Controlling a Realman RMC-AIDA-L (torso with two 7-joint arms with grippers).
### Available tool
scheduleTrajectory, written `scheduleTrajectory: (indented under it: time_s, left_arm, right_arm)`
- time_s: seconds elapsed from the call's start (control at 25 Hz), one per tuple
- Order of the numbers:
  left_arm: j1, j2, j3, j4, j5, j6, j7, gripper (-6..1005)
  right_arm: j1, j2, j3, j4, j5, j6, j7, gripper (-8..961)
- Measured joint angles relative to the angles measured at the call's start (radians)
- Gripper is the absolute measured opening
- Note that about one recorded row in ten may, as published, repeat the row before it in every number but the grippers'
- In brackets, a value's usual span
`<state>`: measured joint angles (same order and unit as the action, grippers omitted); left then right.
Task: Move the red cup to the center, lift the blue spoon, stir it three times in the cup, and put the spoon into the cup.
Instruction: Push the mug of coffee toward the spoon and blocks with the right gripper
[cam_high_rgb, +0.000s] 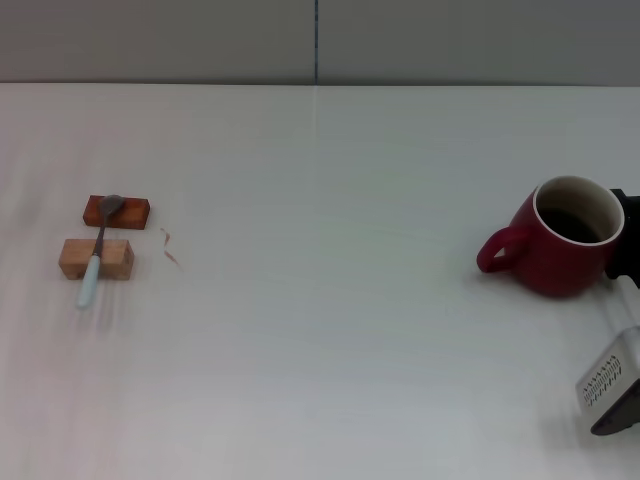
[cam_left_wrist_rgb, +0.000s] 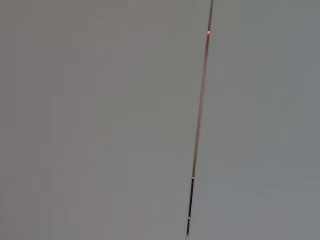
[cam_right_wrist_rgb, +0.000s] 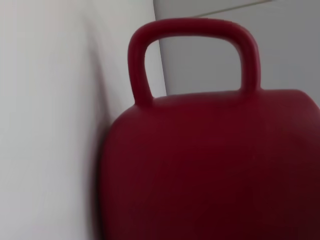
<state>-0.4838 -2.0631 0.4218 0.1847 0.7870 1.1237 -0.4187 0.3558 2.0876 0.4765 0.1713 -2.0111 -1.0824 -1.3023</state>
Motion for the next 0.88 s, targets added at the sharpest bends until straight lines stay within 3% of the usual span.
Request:
scheduleTrajectory:
  time_s: [0.88]
  left_arm:
    - [0.008,0.0,0.0,-0.002,0.0,0.025,0.0,797]
  right_arm:
    - [0.047,0.005,-0.001,0.08,0.009,0.058,-0.001,28]
